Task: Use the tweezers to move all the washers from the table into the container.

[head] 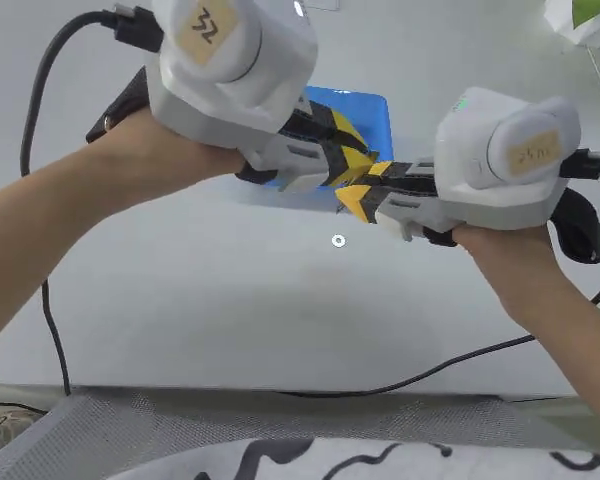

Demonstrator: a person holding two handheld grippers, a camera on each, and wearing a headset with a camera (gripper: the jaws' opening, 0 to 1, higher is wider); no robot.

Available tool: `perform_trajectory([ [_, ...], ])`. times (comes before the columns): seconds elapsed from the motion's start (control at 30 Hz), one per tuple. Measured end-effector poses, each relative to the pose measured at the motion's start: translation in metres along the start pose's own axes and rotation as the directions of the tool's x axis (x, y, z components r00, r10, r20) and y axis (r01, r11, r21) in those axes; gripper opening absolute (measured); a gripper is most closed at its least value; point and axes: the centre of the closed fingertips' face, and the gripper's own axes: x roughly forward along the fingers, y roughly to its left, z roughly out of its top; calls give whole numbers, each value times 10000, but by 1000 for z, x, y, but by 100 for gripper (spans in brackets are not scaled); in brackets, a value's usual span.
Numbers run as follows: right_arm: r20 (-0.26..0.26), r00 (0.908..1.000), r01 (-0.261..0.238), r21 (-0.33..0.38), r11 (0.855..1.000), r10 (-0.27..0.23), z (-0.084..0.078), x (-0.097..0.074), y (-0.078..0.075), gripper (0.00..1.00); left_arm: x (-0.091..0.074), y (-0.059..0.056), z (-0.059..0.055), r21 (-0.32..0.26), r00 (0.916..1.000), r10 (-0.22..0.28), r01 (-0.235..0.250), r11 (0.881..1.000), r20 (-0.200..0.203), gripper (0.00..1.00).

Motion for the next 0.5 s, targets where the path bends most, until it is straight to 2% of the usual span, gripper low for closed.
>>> perform_trajectory([
  [0.23,-205,9997,-153,252,9996,158,-11,7,-2,4,14,-2,-8,598,9969,-711,729,9955,-323,0],
  [0.33,-284,9994,-177,381,9991,188,-16,10,-4,4,19,-2,-13,1458,9926,-1021,1108,9831,-658,0],
  [0.43,-425,9987,-256,517,9983,278,-21,11,-4,4,24,-1,-16,1094,9868,-1403,1487,9828,-814,0],
  [0.5,-544,9980,-300,573,9979,332,-25,12,-4,4,26,1,-19,1122,9829,-1630,1721,9787,-862,0],
])
